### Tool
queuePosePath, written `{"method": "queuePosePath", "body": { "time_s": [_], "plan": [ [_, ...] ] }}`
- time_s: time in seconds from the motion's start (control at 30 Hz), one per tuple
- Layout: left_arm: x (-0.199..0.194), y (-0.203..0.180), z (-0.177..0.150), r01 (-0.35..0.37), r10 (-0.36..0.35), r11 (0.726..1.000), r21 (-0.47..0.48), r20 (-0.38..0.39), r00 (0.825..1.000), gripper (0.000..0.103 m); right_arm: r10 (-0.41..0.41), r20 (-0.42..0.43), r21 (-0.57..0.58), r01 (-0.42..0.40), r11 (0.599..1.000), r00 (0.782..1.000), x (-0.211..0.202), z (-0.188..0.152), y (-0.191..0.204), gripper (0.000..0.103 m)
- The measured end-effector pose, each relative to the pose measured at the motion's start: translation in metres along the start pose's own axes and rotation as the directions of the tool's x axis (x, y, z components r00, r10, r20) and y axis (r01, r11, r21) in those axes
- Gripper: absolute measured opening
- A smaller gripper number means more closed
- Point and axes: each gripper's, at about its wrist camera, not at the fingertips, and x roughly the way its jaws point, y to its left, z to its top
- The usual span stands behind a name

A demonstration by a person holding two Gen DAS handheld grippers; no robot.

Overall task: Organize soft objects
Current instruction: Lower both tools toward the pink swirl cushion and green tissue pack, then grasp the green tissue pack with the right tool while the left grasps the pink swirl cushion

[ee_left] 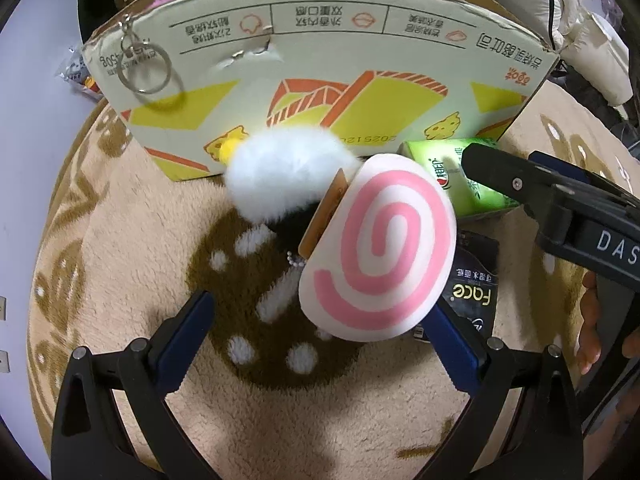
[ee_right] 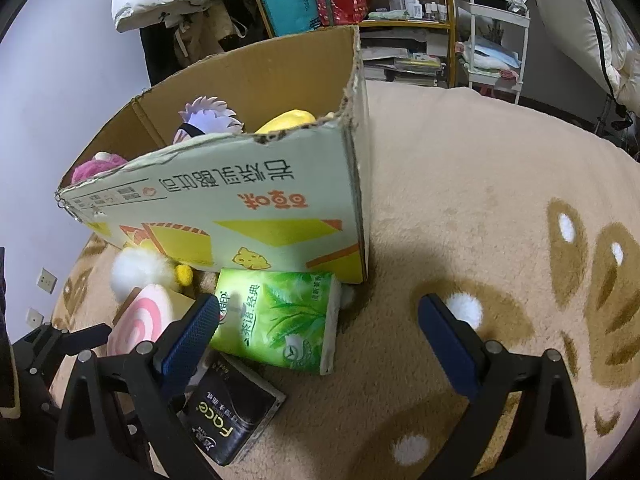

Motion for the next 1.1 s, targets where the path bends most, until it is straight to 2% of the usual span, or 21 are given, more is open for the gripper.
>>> {"method": "queuePosePath", "body": {
  "time_s": [0.23, 0.43, 0.5, 0.53, 0.67, 0.93, 1.1],
  "plan": [
    [0.003, -0.003, 0.002, -0.002, 0.002, 1.0, 0.017, 0.013, 1.0, 0.1, 0.001, -0.005, 0.013, -0.001, 1.0, 1.0, 0.003, 0.0, -0.003, 0.103],
    [0.004, -0.006, 0.002, 0.069, -0.069, 0.997, 0.02, -0.001, 0.998, 0.072, 0.011, -0.006, 0.0, -0.011, 1.0, 1.0, 0.003, 0.001, 0.0, 0.103],
    [0.003, -0.005, 0.003, 0.122, -0.122, 0.992, 0.02, -0.007, 0.993, 0.051, 0.006, -0.002, -0.008, -0.006, 1.0, 1.0, 0.004, 0.001, 0.003, 0.103],
    [0.003, -0.005, 0.003, 0.144, -0.144, 0.99, 0.011, -0.015, 0.99, 0.05, 0.006, -0.002, -0.011, -0.006, 1.0, 1.0, 0.004, 0.001, 0.004, 0.103],
    [0.003, -0.004, 0.003, 0.143, -0.143, 0.99, 0.001, -0.013, 0.99, 0.047, 0.031, -0.02, -0.015, -0.031, 0.999, 0.999, 0.01, 0.001, 0.009, 0.103],
    [-0.002, 0.01, -0.002, 0.15, -0.15, 0.988, -0.025, -0.02, 0.988, 0.043, 0.027, -0.046, -0.081, -0.031, 0.996, 0.999, 0.02, -0.002, 0.027, 0.103],
    [-0.005, 0.015, -0.003, 0.157, -0.158, 0.987, -0.039, -0.017, 0.987, 0.043, 0.05, -0.062, -0.059, -0.054, 0.997, 0.997, 0.022, 0.001, 0.026, 0.103]
  ]
}}
